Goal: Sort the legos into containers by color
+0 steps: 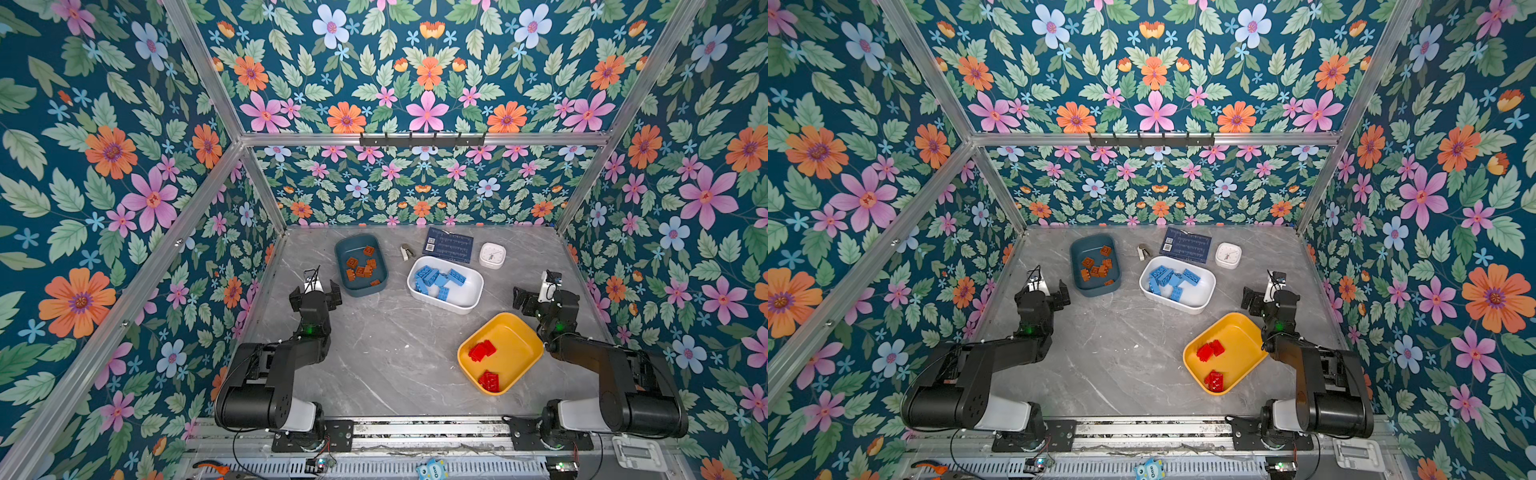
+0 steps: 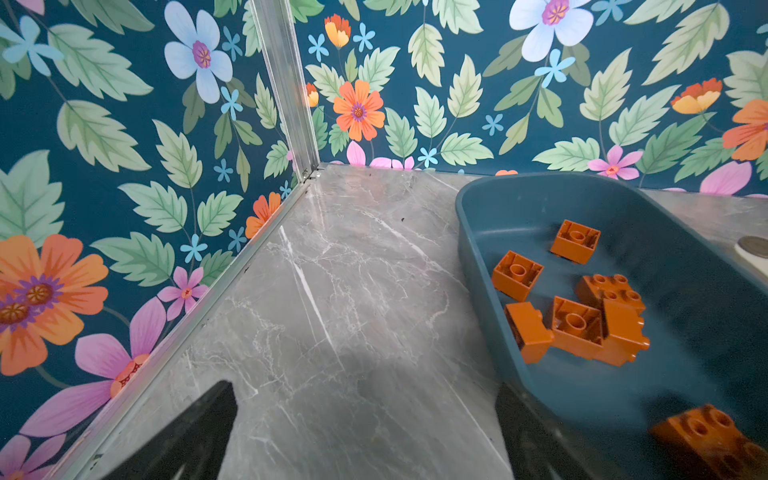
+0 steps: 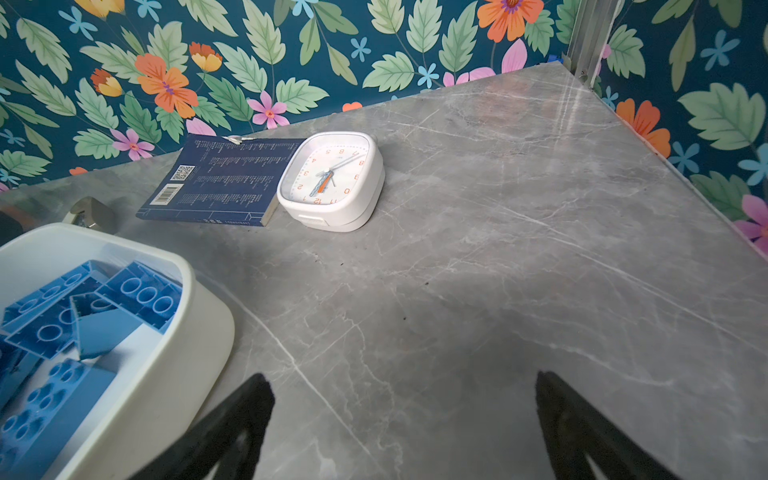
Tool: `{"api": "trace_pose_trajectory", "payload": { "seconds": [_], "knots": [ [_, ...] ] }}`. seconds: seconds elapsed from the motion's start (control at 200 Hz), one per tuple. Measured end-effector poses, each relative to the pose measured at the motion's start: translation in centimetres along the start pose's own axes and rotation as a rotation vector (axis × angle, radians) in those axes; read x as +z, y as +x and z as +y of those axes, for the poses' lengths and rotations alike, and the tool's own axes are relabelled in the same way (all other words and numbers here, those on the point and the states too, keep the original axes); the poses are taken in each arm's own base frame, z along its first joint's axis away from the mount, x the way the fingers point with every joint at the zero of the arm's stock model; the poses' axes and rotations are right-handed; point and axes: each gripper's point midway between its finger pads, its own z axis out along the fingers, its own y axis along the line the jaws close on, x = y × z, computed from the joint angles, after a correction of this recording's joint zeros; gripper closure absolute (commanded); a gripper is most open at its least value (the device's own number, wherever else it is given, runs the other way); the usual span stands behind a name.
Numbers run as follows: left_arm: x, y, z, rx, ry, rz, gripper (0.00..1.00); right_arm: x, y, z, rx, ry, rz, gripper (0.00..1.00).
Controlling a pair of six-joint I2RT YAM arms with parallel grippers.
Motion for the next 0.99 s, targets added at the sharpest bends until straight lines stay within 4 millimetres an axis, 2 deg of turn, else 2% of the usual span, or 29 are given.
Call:
{"api": "trace_pose_trajectory", "payload": {
  "seconds": [0.22,0.995],
  "knots": [
    [-0.3,-1.1,0.1,-0.008,0.002,-0.019,0.00,0.0,0.0,0.0,0.000,0.000,-0.001,0.01],
    [0.0,1.2,0.4,-0.006,-0.025,0.043,0.00,0.0,-0.1,0.0,0.000,-0.001,0.000,0.01]
  ]
}}
